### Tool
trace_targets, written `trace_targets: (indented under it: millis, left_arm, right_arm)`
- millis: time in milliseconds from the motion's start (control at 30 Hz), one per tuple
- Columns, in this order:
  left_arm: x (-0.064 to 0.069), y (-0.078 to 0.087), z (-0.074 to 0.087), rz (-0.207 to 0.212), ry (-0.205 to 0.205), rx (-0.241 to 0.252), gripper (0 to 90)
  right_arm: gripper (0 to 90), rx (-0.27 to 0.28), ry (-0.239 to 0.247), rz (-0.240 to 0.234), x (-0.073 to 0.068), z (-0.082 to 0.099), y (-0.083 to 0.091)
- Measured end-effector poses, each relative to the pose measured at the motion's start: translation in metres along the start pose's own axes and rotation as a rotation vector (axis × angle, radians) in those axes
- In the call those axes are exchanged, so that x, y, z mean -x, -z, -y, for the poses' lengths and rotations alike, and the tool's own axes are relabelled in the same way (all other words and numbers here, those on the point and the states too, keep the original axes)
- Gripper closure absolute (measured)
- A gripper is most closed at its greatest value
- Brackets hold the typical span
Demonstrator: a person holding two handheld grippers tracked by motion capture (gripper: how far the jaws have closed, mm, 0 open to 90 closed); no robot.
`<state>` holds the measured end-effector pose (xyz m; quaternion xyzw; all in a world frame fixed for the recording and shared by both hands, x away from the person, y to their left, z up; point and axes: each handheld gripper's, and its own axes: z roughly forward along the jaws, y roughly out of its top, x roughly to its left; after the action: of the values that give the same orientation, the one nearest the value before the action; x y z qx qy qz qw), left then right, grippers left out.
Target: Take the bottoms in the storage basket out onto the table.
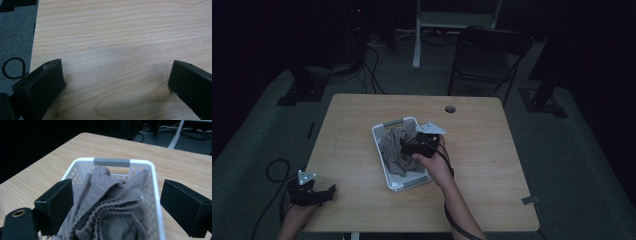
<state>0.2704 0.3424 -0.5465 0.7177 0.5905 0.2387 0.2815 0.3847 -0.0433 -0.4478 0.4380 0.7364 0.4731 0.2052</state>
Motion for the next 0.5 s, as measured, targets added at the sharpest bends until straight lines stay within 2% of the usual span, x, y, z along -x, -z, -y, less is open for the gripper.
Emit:
trace_targets:
  millis: [233, 400, 500]
  left_arm:
    - [0.000, 0.000, 0.000, 0.000, 0.000, 0.000, 0.8]
    - [0.000, 0.000, 0.000, 0.000, 0.000, 0.000, 0.8]
    - [0.000, 0.000, 0.000, 0.000, 0.000, 0.000, 0.8]
  right_arm:
    - [10.6, -0.028, -0.009, -0.008, -0.007, 0.005, -0.017]
    - [10.6, -0.042, -0.011, 0.012, -0.010, 0.008, -0.028]
    - [10.6, -0.042, -0.030, 0.043, -0.010, 0.012, -0.037]
